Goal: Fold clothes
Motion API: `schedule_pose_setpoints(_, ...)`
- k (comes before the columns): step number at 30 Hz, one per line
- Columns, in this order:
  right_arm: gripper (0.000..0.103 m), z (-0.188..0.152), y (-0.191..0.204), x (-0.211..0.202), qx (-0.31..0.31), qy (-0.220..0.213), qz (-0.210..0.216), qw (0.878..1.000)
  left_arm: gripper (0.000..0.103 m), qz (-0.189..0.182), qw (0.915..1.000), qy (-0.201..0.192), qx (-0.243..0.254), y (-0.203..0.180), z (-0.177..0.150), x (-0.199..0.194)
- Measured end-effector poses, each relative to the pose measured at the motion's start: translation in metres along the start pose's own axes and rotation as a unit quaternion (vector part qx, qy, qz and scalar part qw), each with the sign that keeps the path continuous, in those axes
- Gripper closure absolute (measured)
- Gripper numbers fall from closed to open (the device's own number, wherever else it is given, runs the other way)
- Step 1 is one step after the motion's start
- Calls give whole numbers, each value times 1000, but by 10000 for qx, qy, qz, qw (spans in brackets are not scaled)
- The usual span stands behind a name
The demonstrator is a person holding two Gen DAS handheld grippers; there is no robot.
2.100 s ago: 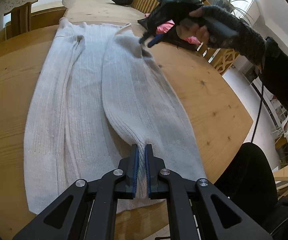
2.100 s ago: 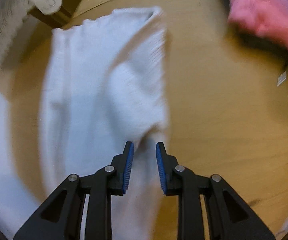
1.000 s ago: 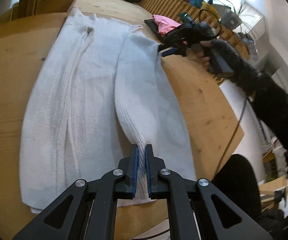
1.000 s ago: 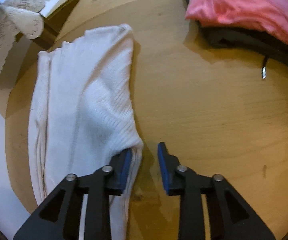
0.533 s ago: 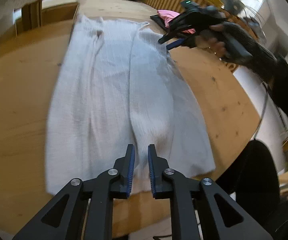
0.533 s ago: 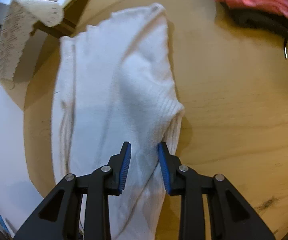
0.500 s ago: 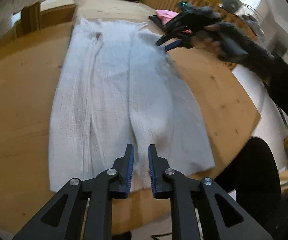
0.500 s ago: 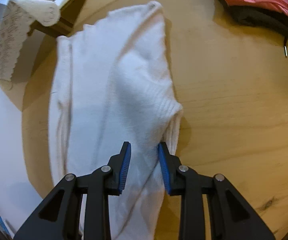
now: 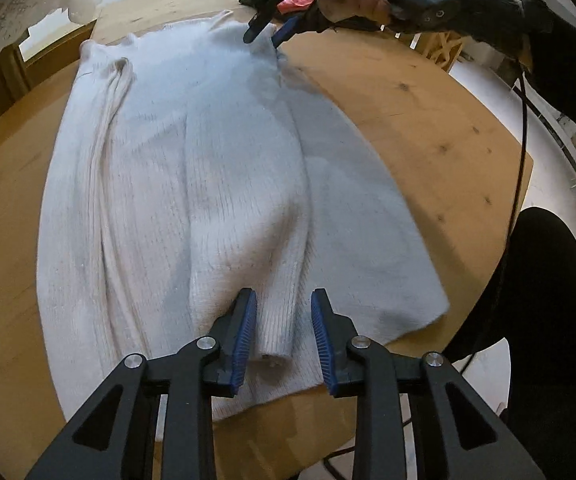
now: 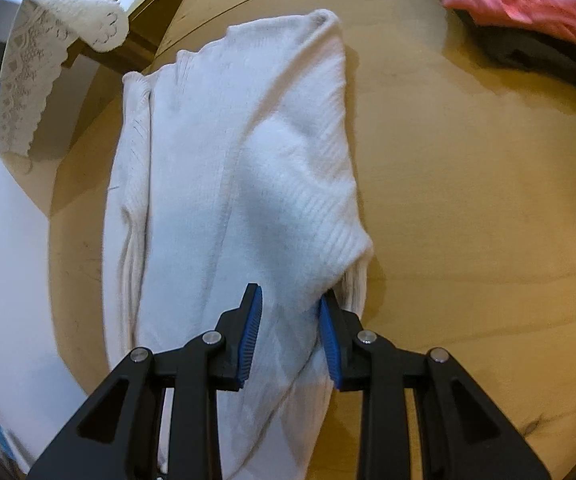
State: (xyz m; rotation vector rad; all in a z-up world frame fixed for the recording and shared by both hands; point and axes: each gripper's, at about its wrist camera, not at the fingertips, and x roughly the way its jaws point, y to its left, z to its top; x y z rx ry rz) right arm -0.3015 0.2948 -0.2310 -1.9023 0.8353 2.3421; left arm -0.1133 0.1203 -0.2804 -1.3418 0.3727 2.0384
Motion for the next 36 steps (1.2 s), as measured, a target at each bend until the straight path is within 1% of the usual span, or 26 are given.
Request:
schedule_pose_setpoints(1, 75, 2, 2, 2, -8, 4, 7, 10000, 87, 19, 10000, -8, 61, 0, 0, 0)
schedule_pose_setpoints(2, 76, 4, 3, 4, -12, 10, 24, 10000, 97, 11, 10000, -4, 95, 1, 0, 0)
schedule_pose_setpoints(3, 79, 4, 3, 3, -29, -13, 32, 10000, 99, -95, 9999, 22, 59, 4, 1, -2)
schedule_pose_setpoints(4, 88, 4, 3, 1, -48, -39, 38, 10000, 100, -265, 9996, 28, -27, 6, 3, -5)
schedule_pose_setpoints(5, 91, 5, 3, -1, -66, -65, 44, 9999, 100, -378, 9992, -8, -100, 6, 4, -10)
schedule_pose_setpoints(8, 92, 7, 2, -9, -101, -71, 44, 9999, 100, -719, 9969, -209, -229, 6, 9, -32)
schedule_pose_setpoints(10, 92, 7, -1, -17, -147, -79, -10, 9999, 100, -954, 9947, -331, -191, -4, 13, -44)
schedule_pose_setpoints(14, 93, 9, -5, -33, -237, -162, -154, 9995, 100, -983, 9943, -294, 273, -35, 13, -40)
schedule_pose_setpoints(16, 93, 11, -9, -33, -219, -188, -156, 9995, 100, -997, 9934, -275, 505, -51, 14, -38)
schedule_pose_setpoints(18, 93, 9, -15, -25, -227, -60, -250, 9994, 100, -990, 9922, -212, 729, -64, 13, -32)
schedule_pose_setpoints(19, 93, 8, -18, -20, -213, -8, -306, 9993, 99, -948, 9920, -100, 826, -68, 11, -23)
schedule_pose_setpoints(20, 93, 6, -21, -15, -194, 42, -362, 9991, 98, -950, 9918, -17, 858, -69, 9, -18)
schedule_pose_setpoints(21, 93, 6, -24, -14, -142, 43, -317, 9994, 98, -1012, 9916, 26, 801, -69, 8, -18)
schedule_pose_setpoints(22, 93, 5, -27, -13, -85, 38, -261, 9996, 97, -1073, 9914, 70, 745, -69, 7, -17)
schedule_pose_setpoints(23, 93, 5, -30, -13, -28, 33, -205, 9998, 89, -1146, 9910, 65, 683, -68, 7, -20)
schedule_pose_setpoints(24, 93, 5, -31, -13, -22, 45, -205, 9998, 78, -1234, 9904, -9, 615, -64, 6, -28)
schedule_pose_setpoints(25, 93, 6, -32, -13, -22, 59, -211, 9998, 70, -1322, 9897, -82, 547, -61, 6, -37)
schedule_pose_setpoints(26, 92, 6, -32, -13, -37, 68, -225, 9997, 58, -1353, 9898, -144, 421, -55, 5, -42)
schedule_pose_setpoints(27, 92, 7, -31, -13, -58, 74, -250, 9996, 56, -1308, 9910, -191, 218, -46, 4, -45)
schedule_pose_setpoints(29, 92, 7, -28, -13, -69, 71, -259, 9996, 57, -1218, 9921, -233, -201, -28, 4, -46)
schedule_pose_setpoints(30, 92, 7, -27, -13, -93, 72, -270, 9996, 59, -1174, 9920, -158, -432, -21, 6, -39)
schedule_pose_setpoints(31, 92, 6, -25, -12, -119, 73, -282, 9995, 59, -1114, 9920, -81, -580, -17, 8, -31)
schedule_pose_setpoints(33, 92, 5, -22, -11, -179, 78, -320, 9993, 64, -989, 9931, 70, -629, -19, 14, -13)
schedule_pose_setpoints(36, 92, 6, -21, -11, -203, 91, -332, 9992, 64, -1003, 9935, 169, -516, -35, 23, 9)
